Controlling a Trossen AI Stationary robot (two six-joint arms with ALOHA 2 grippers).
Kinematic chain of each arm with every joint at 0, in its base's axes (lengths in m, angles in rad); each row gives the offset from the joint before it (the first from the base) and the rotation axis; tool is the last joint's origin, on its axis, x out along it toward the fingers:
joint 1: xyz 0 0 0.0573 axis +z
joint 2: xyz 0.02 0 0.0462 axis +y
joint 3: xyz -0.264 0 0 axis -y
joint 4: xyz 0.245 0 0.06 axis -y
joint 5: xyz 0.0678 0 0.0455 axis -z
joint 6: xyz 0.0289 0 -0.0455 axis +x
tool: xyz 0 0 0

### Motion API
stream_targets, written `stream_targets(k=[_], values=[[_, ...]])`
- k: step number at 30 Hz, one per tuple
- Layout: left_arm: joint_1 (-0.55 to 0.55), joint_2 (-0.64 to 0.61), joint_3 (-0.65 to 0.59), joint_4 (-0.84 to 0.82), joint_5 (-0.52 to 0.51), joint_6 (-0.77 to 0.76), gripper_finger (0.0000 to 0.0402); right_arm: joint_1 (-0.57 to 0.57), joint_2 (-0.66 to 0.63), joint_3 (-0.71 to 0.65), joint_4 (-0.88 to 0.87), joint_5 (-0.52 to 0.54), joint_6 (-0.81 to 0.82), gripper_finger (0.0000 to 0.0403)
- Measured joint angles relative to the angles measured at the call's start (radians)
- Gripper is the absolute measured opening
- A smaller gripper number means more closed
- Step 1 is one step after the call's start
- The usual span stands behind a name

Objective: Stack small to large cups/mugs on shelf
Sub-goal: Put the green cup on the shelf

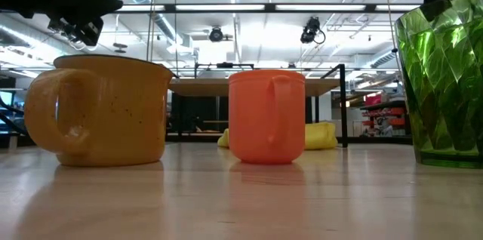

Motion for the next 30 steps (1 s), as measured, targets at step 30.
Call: stream_targets(k=[30], values=[[0.0,0.0,0.0,-0.012,0.0,-0.019,0.0074,0.065,0.025,-0.078,0.015,-0.041,0.072,0.0076]])
